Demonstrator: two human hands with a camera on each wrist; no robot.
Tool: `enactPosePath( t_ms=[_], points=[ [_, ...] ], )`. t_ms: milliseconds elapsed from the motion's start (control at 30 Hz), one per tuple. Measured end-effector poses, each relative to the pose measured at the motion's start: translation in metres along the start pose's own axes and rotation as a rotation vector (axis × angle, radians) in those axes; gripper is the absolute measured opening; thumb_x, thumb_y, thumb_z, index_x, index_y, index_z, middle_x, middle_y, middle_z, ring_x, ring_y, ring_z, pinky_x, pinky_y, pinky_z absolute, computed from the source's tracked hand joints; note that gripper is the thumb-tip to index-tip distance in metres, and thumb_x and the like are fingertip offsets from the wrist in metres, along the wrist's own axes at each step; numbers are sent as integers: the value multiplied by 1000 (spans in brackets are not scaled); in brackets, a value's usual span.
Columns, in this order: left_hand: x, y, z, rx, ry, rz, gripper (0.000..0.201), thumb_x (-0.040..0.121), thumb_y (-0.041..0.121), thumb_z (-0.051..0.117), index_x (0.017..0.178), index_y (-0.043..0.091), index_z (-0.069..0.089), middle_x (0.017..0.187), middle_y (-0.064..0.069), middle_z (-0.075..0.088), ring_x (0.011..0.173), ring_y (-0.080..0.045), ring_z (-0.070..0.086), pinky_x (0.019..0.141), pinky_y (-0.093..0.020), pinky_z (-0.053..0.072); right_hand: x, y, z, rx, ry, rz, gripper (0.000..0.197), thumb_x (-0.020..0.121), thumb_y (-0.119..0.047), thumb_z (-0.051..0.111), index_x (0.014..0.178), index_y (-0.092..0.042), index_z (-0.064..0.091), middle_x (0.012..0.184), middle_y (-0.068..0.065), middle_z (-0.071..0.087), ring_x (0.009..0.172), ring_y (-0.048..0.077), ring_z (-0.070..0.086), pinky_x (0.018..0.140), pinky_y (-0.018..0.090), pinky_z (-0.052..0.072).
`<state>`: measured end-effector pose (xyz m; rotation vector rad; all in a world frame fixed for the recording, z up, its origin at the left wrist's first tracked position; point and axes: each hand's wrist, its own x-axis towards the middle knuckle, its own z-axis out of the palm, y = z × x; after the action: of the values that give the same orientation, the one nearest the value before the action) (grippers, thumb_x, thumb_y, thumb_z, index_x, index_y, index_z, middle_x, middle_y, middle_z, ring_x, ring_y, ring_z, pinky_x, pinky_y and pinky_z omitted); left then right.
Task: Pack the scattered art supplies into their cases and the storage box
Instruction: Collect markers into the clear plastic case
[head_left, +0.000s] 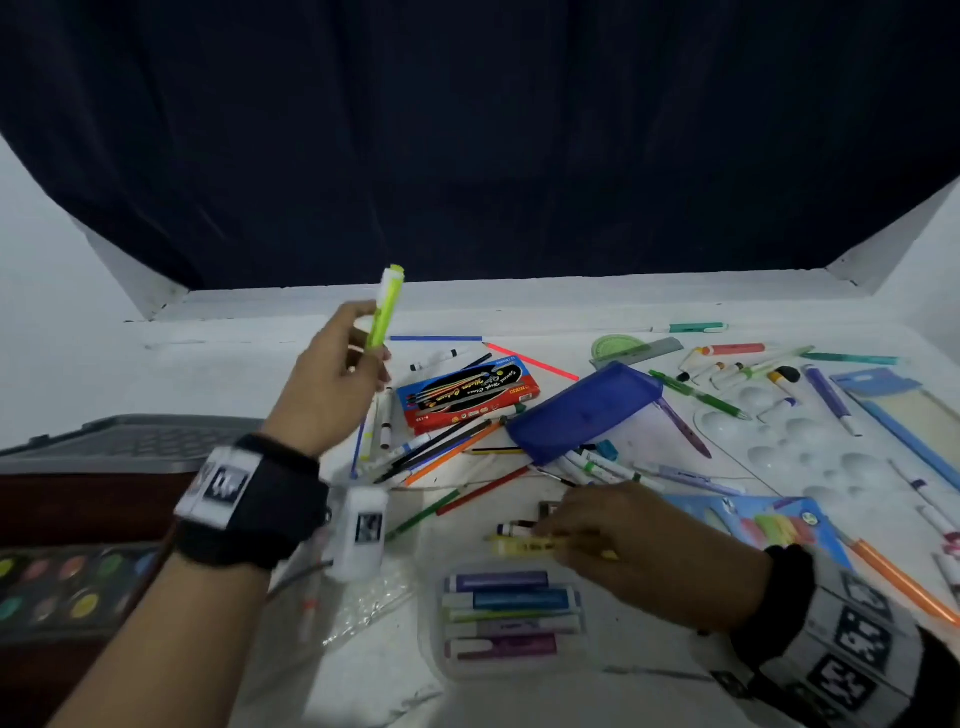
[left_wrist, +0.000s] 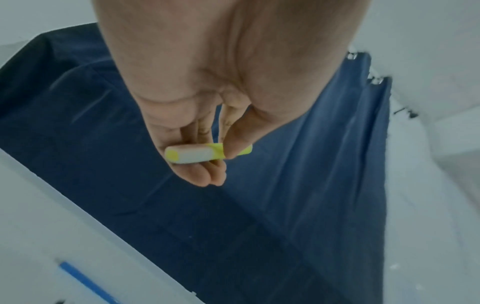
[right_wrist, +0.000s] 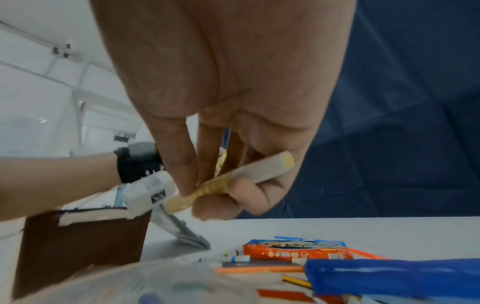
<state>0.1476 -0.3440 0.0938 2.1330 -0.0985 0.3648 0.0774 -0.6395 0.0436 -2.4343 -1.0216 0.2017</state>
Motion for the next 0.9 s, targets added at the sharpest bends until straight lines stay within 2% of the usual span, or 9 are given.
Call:
enactPosePath(
  t_ms=[100,167,267,433,500,600,667,833,900],
  points=[
    [-62,5,-4,-118,-93,-4,30,101,8,49,123,28,56,82,6,58,64,-8,50,61,-22,44,-13,-11,17,-14,-102,25,25,101,-36,46,121,-33,60,111,-13,64,94,3,57,86,25,47],
    [-98,3,-6,-225,-144,-19,21,100,21,53,117,29,63,77,5,56,62,-5,46,57,-17,40,-18,-16,30,-43,-143,14,26,102,-34,43,123,-29,58,116,-8,61,101,11,55,90,29,44],
    [-143,-7,-9,-214,-186,-32,19,99,24,54,114,21,65,79,-8,54,67,-10,47,59,-23,38,-17,-25,45,-115,-190,0,28,102,-26,40,123,-22,59,118,-1,53,100,19,54,88,36,45],
    [-197,-29,-12,-85,-131,6,15,92,25,67,105,27,72,88,6,66,74,-3,58,68,-15,44,-8,-34,55,-218,-167,-32,27,98,-13,45,119,-15,60,116,5,50,95,24,55,80,40,48],
    [-209,-36,-14,11,-111,34,18,87,31,67,104,33,73,89,9,66,76,1,60,70,-12,43,-3,-36,58,-303,-155,-83,24,94,-11,50,112,-16,64,109,4,56,95,24,57,75,37,47],
    [-220,-41,-16,75,-181,32,26,84,45,64,107,38,74,93,13,63,84,-2,64,70,-11,45,2,-37,63,-428,-150,-118,16,84,-14,63,96,-24,69,89,-1,62,83,22,61,64,33,37],
    [-224,-42,-15,102,-227,26,31,80,54,61,106,44,74,93,16,61,83,-2,65,68,-15,49,6,-40,64,-440,-130,-106,19,82,-13,65,97,-25,67,88,-1,62,81,23,62,64,34,34],
    [-220,-31,-3,210,-285,129,20,82,34,70,101,35,77,89,21,61,79,10,59,67,-2,39,10,-45,62,-466,-107,-64,27,91,-14,55,114,-23,65,105,3,60,98,27,59,76,38,35],
    [-214,-29,3,232,-315,162,21,84,33,69,104,34,76,91,22,60,82,10,58,70,-4,39,9,-44,61,-451,-123,-40,26,93,-17,53,115,-24,65,106,2,59,100,26,58,78,38,34]
  ],
)
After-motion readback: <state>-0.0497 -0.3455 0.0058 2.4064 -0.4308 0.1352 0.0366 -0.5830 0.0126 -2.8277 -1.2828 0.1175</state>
